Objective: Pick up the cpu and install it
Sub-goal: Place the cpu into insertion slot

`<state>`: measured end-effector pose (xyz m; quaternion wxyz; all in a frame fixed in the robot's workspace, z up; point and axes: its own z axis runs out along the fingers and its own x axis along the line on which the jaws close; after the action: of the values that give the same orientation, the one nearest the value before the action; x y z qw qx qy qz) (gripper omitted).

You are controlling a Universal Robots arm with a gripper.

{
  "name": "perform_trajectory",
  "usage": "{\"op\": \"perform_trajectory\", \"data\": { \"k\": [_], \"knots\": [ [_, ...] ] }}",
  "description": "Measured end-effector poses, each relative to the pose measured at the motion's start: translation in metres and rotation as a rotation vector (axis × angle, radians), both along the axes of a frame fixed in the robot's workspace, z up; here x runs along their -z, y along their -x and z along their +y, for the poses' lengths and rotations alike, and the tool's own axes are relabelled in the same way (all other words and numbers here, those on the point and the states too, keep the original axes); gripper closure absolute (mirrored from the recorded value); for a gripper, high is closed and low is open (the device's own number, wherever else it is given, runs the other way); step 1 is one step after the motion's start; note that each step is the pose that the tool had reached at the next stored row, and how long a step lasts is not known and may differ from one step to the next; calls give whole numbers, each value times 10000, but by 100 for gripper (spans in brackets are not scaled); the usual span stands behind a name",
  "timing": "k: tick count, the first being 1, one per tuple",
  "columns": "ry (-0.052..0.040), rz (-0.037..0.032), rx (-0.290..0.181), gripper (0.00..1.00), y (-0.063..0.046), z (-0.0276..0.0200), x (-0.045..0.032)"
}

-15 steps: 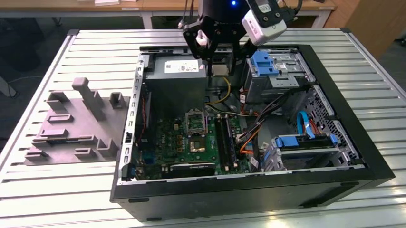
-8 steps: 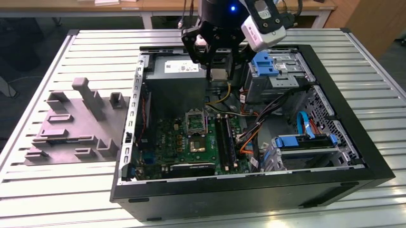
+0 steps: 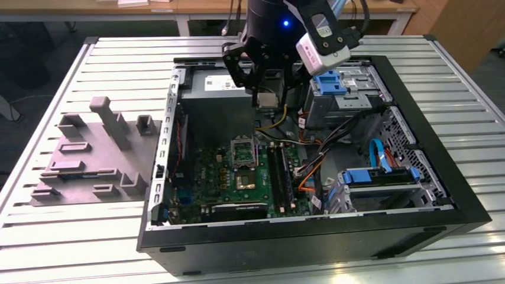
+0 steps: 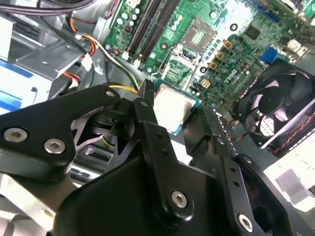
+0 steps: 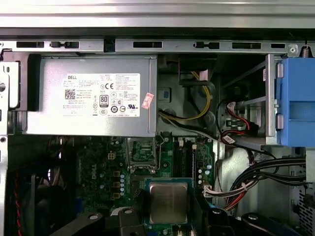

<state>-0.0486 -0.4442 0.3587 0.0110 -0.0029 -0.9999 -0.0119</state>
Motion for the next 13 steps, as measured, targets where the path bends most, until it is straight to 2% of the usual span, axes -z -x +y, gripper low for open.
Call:
{"op": "perform_trajectory", "data": {
  "k": [3,8,12,13],
  "knots": [
    [1,1,0,53,4,0,0],
    [-1,-24,-44,53,103,-9,17],
    [-3,-25,-526,53,107,-21,80],
    [0,-23,-572,53,107,-39,94]
  ]
}}
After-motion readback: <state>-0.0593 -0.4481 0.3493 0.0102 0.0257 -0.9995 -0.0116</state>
